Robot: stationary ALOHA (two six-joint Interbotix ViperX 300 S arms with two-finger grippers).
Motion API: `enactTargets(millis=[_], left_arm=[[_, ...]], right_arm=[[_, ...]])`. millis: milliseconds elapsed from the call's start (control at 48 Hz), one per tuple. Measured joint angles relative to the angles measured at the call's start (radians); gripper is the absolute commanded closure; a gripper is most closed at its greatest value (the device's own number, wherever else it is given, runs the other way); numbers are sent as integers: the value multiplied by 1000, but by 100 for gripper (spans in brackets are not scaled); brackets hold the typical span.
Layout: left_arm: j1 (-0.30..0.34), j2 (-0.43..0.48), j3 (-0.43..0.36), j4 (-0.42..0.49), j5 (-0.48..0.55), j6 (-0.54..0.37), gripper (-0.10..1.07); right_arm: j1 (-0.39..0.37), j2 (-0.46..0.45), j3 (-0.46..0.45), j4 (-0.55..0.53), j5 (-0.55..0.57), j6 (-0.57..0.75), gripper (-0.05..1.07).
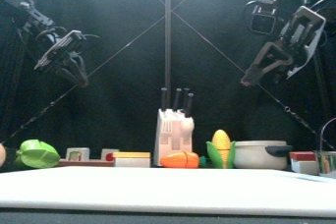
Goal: Grab white sushi roll
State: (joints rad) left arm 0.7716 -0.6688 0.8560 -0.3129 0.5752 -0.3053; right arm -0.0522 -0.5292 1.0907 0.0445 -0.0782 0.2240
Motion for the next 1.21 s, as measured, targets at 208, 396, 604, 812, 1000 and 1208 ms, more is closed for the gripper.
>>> enactTargets(millis=[208,396,604,812,1000,1208], left_arm=[[-58,5,-5,249,48,-308,43],[-150,25,34,448,84,-626,42],[-275,61,38,657,120,-874,42],[-333,127,43,739,173,-1065,40],[-388,219,34,770,186,-1098,33],[-396,324,-2,773,186,-1103,17]], right_arm=[[0,5,0,2,0,0,102],[0,8,-2,18,0,0,102],[0,25,-9,60,0,0,102],[8,44,-32,86,15,0,102],[26,74,-40,94,37,0,102],[37,103,-40,86,46,2,102]])
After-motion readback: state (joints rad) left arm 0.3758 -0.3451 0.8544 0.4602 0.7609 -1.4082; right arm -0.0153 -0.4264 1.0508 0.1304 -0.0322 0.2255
